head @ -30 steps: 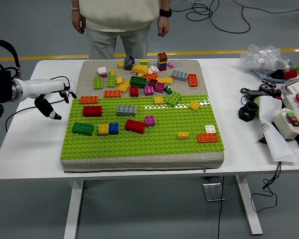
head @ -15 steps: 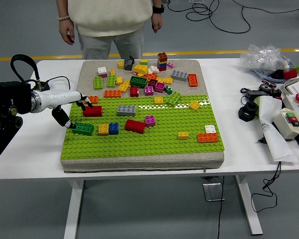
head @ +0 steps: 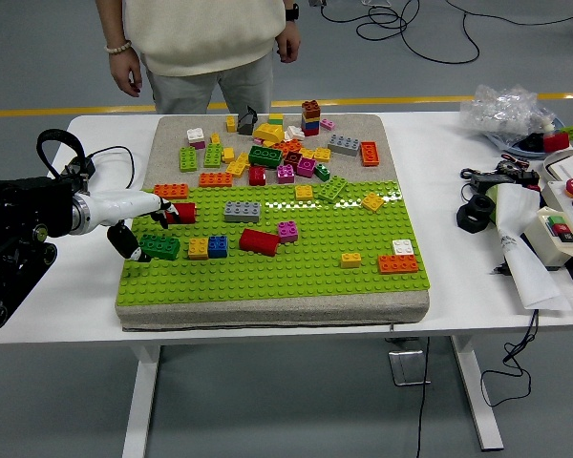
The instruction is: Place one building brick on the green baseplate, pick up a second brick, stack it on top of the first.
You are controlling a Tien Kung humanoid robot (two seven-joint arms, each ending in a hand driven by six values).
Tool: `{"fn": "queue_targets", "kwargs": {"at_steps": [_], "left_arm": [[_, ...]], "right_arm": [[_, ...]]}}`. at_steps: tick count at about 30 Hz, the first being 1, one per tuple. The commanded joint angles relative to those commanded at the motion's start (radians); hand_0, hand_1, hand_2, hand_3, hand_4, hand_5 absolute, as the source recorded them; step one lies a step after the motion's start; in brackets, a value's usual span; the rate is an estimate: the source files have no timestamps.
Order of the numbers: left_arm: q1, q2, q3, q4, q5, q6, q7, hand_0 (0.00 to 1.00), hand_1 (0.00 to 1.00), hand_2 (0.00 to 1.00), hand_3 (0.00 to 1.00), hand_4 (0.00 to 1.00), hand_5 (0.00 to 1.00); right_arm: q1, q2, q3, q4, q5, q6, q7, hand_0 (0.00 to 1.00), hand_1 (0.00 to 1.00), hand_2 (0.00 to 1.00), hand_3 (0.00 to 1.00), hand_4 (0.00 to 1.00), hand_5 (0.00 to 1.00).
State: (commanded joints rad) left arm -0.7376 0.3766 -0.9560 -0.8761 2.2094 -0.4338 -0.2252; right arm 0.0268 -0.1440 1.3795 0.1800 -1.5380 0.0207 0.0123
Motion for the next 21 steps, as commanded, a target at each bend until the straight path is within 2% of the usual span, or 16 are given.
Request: {"fn": "queue_targets", "kwargs": {"at_steps": [10,19,21], "left_arm": [[-0.014,-0.015,0.030,0.061,-0.007,0.079,-0.016,0.863,0.786,0.702,0.807,0.837,0.002],[-0.029,-0.029,0.063,0.107,-0.013,0.103,-0.022,0.862,0.786,0.680,0.801,0.820,0.002],[-0.033,-0.031,0.073,0.117,-0.015,0.108,-0.024,0.860,0.783,0.651,0.795,0.797,0.002]], "right_arm": [[0.001,0.001,-0.003,0.000,0.000,0.001,0.000,0.764,0.703,0.737,0.749,0.998,0.627],[0.002,0.001,-0.005,0.000,0.001,0.001,0.000,0.764,0.703,0.737,0.748,0.998,0.627],[0.001,0.001,-0.004,0.000,0.000,0.001,0.000,0.764,0.703,0.736,0.748,0.998,0.626]]}}
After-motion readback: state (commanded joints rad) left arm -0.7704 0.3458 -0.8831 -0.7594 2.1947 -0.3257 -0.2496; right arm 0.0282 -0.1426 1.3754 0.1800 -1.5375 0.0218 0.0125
